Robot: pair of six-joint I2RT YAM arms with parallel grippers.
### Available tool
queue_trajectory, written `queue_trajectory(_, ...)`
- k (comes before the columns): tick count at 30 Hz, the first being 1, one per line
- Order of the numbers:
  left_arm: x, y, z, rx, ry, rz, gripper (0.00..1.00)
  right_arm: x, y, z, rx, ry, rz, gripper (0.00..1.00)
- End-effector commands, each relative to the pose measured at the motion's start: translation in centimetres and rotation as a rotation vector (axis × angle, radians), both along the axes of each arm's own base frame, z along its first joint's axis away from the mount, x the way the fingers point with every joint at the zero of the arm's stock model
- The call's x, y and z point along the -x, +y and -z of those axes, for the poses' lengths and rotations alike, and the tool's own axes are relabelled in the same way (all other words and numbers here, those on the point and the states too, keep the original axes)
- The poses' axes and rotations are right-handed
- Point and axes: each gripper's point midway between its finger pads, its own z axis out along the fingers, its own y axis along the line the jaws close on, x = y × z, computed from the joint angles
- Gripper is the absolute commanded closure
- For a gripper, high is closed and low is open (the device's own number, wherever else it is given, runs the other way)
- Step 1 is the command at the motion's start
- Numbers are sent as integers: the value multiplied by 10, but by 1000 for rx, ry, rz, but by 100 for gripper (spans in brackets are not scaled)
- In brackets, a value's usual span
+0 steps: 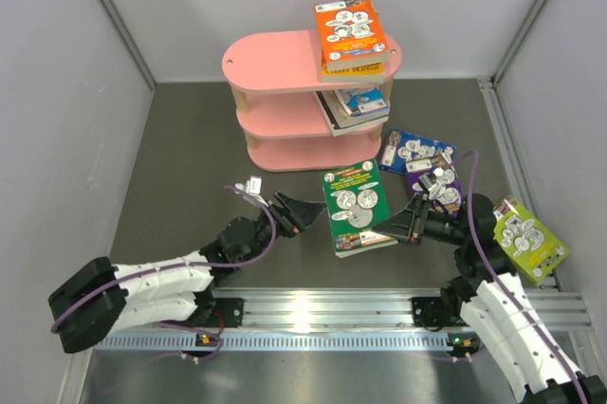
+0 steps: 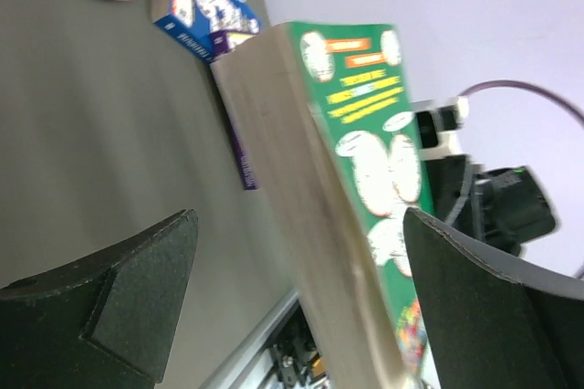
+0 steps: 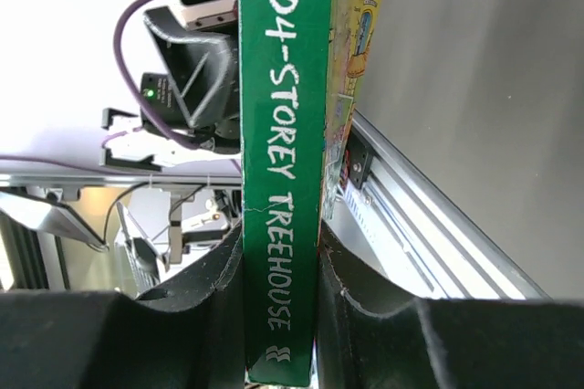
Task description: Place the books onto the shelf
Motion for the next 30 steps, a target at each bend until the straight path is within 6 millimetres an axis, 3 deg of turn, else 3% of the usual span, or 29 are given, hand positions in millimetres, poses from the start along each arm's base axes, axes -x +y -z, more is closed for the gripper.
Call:
queue_trajectory(1, 4, 14, -17, 47, -34, -21, 1, -1, 4, -33, -79, -174, -30, 100)
queue_trajectory(7, 12, 45, 3, 20, -7, -81, 1, -37, 11, -17, -105, -151, 9, 100)
queue_trajectory(8, 12, 48, 5, 10, -2, -90, 1, -48, 13, -4, -90, -89, 16, 100)
queue_trajectory(14, 14, 64, 1, -68, -20, -126, 1, -96, 21, 18, -33, -65, 50, 100)
queue_trajectory(16, 15, 67, -2, -76, -31, -129, 1, -114, 23, 11, -24, -95, 66, 100)
queue_trajectory(20, 15, 69, 6, -116, -23, -131, 1, -149, 21, 22, -14, -57, 83, 100)
queue_trajectory(22, 15, 70, 9, -135, -24, -135, 1, -162, 17, 13, -49, -94, 82, 100)
queue_trajectory(23, 14, 70, 10, -146, -23, -137, 1, -169, 16, 21, -65, -43, 87, 100)
queue_trajectory(25, 12, 71, 11, -161, -28, -144, 1, -182, 10, 14, -94, -75, 97, 100)
queue_trajectory(26, 12, 71, 13, -170, -26, -148, 1, -189, 9, 24, -107, -23, 105, 100)
queue_trajectory(30, 8, 71, 17, -198, -28, -158, 1, -216, 3, 18, -185, -52, 131, 100)
